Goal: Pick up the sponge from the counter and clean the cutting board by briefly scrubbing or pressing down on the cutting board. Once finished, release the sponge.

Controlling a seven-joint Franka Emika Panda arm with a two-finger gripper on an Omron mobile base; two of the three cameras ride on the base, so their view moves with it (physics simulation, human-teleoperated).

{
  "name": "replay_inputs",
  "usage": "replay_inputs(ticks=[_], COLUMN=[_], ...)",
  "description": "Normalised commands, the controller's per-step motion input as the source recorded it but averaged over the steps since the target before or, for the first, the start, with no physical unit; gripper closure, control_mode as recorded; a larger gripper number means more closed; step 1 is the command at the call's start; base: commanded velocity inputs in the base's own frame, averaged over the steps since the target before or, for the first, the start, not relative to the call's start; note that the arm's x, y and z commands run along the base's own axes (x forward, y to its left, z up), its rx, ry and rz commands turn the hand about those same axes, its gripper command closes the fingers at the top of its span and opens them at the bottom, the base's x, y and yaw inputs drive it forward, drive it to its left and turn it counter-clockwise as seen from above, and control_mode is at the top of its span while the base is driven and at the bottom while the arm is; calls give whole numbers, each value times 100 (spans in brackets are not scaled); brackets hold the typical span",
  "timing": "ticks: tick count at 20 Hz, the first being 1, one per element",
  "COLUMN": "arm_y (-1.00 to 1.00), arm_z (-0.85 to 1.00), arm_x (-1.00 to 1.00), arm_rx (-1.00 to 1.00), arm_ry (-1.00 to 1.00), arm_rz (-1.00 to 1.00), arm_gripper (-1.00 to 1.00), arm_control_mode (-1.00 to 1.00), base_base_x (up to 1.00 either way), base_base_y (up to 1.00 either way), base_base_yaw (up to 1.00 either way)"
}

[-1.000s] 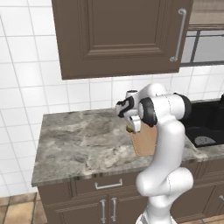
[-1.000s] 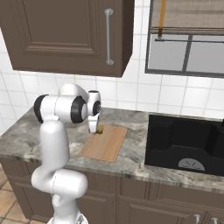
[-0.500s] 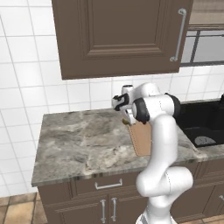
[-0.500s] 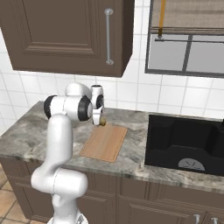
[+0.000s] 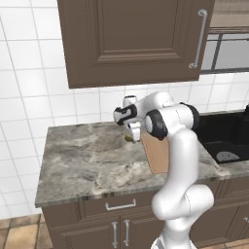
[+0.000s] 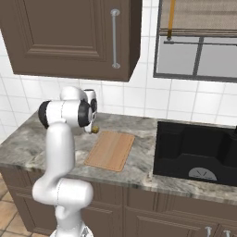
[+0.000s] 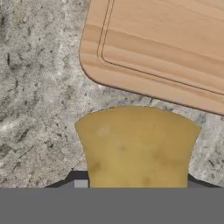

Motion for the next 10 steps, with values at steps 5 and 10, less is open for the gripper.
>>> replay_inputs(ticks=[5,10], arm_y=[67,32], arm_z=[0,-6], arm_x=[-98,-100], arm_rx=[0,0], arm_ry=[-5,-4], arm_rz=[0,0], arm_gripper=[100,100], arm_control_mode=[-100,-100], base_base_x=[0,0], base_base_y=[0,0], base_base_yaw=[0,0])
